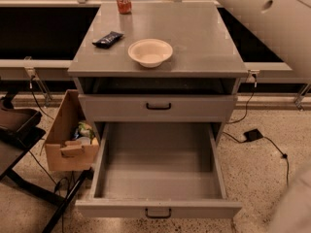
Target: Pick green jalapeno chip bag from middle drawer and place on counter
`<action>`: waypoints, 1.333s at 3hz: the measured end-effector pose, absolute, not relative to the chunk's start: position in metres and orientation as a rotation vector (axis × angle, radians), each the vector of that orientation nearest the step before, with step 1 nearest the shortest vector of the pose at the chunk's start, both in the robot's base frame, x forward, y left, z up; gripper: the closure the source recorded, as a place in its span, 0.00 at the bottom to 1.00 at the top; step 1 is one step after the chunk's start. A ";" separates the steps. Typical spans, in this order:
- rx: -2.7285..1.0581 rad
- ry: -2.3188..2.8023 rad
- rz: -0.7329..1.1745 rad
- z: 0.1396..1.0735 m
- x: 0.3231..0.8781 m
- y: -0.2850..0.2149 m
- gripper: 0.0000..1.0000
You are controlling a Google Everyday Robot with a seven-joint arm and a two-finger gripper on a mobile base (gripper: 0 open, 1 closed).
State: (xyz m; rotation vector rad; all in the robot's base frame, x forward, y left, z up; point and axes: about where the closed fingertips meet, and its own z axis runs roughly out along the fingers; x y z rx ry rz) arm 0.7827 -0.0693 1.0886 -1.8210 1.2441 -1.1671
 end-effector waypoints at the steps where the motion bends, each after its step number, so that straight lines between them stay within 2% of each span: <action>1: -1.865 1.159 -1.043 1.062 0.831 -0.042 1.00; 3: -2.045 1.050 -0.733 0.952 0.904 0.032 0.98; 4: -2.010 1.050 -0.747 0.967 0.906 0.029 0.75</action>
Offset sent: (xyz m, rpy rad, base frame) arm 0.1775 0.0774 0.0175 0.2124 0.0241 0.3692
